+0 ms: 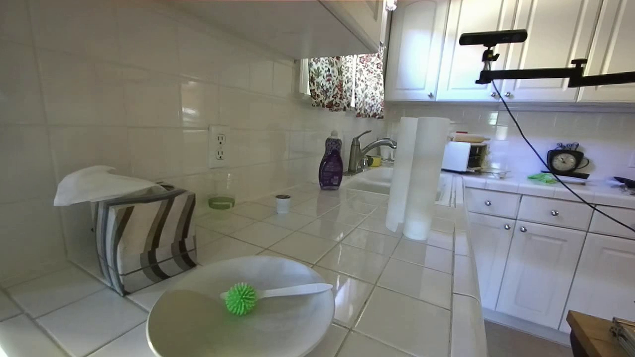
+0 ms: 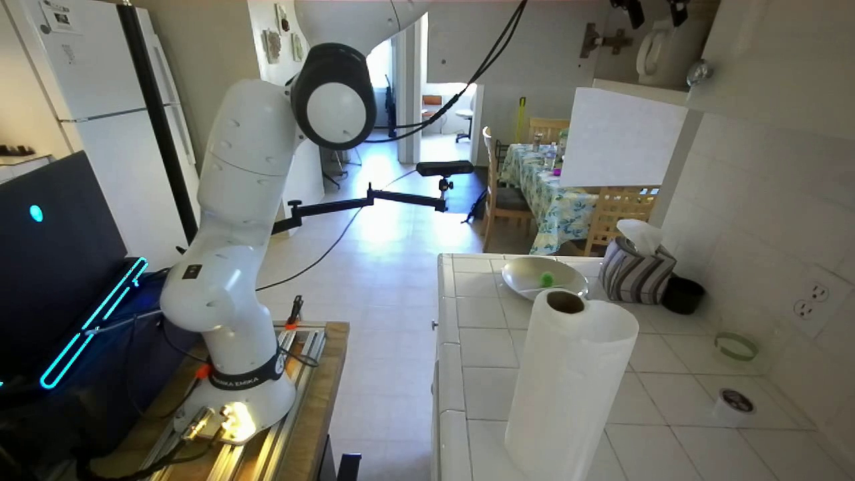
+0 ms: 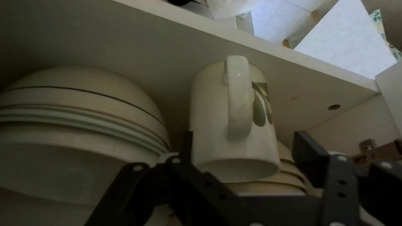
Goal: Put the mug inside the cupboard
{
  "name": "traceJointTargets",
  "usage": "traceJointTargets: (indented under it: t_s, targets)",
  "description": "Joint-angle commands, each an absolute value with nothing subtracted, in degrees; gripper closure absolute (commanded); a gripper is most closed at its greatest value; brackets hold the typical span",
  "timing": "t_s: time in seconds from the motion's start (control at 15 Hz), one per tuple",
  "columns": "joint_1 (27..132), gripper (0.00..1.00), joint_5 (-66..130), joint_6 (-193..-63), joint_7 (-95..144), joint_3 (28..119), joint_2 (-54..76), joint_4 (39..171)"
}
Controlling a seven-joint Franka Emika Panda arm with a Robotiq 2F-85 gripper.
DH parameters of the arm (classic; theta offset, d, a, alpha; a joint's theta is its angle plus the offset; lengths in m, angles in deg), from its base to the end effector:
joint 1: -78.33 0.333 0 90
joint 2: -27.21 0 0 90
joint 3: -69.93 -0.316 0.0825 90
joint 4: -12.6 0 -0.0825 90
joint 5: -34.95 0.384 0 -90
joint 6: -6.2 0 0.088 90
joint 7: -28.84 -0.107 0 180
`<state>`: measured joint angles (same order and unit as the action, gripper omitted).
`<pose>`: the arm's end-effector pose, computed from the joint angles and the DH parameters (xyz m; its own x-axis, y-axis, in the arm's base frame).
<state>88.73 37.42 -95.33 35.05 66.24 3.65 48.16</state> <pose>0.6100 0.1401 0.8384 0.6906 0.2540 0.6772 0.3359 -0.9418 0.0107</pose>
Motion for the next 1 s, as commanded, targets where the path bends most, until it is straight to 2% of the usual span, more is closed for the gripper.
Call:
traceJointTargets:
  t_s: [0.0,0.6,0.93]
  targets:
    - [91.51,0.00,32.99,-94.15,31.85,67.61,4.27,46.91]
    - [97.95,0.00,20.92,-93.96,21.08,69.69,14.80,52.21]
    - [98.67,0.00,17.93,-91.57,13.96,69.31,23.43,59.79]
